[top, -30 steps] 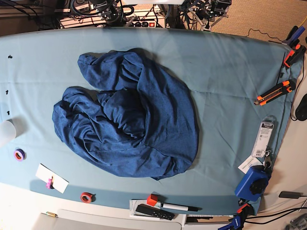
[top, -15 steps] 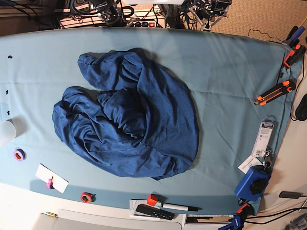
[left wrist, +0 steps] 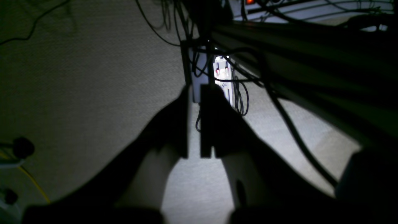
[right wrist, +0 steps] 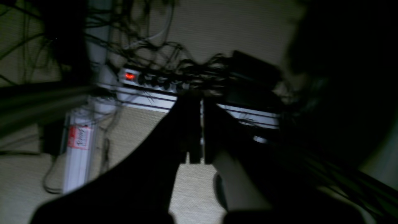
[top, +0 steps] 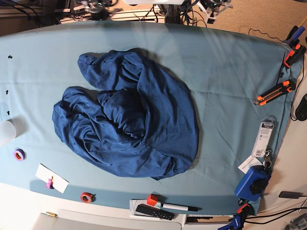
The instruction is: Layout the t-shirt on the table in an organized manner, then fold the t-shirt properly
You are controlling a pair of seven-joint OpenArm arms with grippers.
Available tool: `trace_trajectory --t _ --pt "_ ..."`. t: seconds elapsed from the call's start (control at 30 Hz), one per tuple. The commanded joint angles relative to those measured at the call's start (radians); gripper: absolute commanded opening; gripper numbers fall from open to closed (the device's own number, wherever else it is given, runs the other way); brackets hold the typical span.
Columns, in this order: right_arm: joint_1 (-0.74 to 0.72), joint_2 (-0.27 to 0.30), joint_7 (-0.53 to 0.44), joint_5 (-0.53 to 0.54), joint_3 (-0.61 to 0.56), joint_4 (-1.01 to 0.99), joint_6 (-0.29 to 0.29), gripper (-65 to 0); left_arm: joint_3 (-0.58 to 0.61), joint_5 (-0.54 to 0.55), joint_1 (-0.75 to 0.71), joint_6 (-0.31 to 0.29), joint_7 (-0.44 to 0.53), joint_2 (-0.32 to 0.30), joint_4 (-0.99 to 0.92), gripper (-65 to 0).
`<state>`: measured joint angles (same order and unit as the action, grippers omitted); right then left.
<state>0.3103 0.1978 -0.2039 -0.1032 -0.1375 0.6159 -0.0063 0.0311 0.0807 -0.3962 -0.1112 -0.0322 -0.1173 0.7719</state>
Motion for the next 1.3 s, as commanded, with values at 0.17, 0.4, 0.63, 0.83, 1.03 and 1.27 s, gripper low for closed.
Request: trace_trajectory --t 0.17,0.4,0.63,0.83,1.03,1.27 --pt "0.144 0.084 -0.016 0.006 0.001 0.118 -0.006 -63.6 -0.001 0.081 -0.134 -0.026 -0.025 -0.064 0.196 -61.6" --pt "0.31 0.091 -0.018 0.005 0.001 0.225 -0.007 -63.6 -0.001 0.082 -0.232 -0.23 -0.086 -0.13 0.337 -61.6" --pt "0.488 0.096 -0.014 0.006 0.001 0.449 -0.086 -63.6 -0.001 0.225 -0.343 -0.577 -0.172 -0.191 0.555 -61.6" --pt "0.617 0.129 -0.007 0.006 0.002 0.632 -0.267 -63.6 -0.002 0.346 -0.396 -0.587 -0.347 -0.241 0.795 -61.6" --pt "0.723 0.185 0.026 0.005 0.002 0.827 -0.357 -63.6 -0.002 0.392 -0.458 -0.587 -0.452 -0.325 1.036 -61.6" --pt "0.782 0.222 0.123 0.005 0.002 1.052 -0.38 -63.6 -0.002 0.393 -0.536 -0.587 -0.529 -0.42 1.194 -61.6"
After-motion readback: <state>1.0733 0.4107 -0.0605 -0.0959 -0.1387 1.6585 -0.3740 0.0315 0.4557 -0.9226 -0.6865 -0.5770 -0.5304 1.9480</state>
